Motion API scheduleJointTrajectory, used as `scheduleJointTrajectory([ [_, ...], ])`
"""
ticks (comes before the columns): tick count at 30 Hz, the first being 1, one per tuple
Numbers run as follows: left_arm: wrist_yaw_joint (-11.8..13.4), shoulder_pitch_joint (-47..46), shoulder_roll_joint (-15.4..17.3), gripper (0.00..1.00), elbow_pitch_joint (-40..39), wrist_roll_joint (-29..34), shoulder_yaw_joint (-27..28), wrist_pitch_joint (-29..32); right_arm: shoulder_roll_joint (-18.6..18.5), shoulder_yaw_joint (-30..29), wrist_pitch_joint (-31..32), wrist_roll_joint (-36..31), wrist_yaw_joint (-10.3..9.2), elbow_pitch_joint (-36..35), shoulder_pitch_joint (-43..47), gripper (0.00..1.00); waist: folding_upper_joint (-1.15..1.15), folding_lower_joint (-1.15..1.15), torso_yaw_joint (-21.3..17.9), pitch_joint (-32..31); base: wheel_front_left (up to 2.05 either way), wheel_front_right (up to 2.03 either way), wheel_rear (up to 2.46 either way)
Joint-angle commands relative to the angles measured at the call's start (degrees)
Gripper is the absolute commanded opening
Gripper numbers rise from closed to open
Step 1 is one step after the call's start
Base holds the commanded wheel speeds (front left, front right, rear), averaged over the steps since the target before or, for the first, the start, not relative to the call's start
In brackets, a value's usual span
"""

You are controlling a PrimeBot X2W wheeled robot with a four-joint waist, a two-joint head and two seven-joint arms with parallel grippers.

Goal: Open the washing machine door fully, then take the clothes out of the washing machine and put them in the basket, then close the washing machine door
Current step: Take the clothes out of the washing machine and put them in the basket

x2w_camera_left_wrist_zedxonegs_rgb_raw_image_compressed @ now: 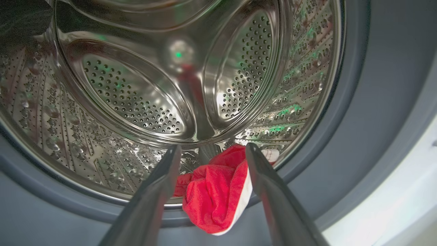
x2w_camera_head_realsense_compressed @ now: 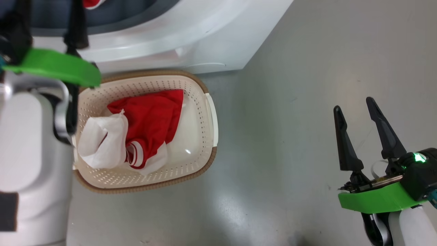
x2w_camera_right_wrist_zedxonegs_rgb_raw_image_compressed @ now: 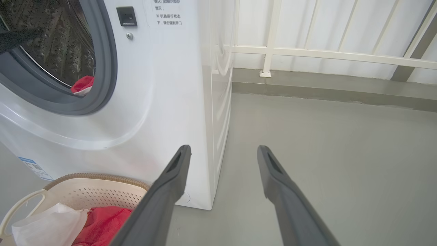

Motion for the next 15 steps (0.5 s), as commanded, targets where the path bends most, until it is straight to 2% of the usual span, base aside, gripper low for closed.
scheduleJointTrajectory([
  [1,0.73,-2.40,2.62,1.00,-0.08,-0.37,1.89,-0.01,-0.66,1.60,-0.37,0.61,0.35,-1.31,-0.79,1.00,0.00,0.00,-0.60,1.46,0.00,0.00,0.00],
  [9,0.41,-11.91,4.38,1.00,7.60,-1.93,3.00,1.26,-0.66,2.09,-0.37,0.76,0.35,-1.18,-1.74,1.00,0.00,0.00,-1.16,3.79,0.00,0.00,0.00],
  [15,0.11,-18.54,4.32,1.00,15.18,-3.99,3.27,7.15,-0.66,1.59,-0.37,0.63,0.35,-0.20,-2.00,1.00,0.00,0.00,-1.68,4.77,0.00,0.00,0.00],
])
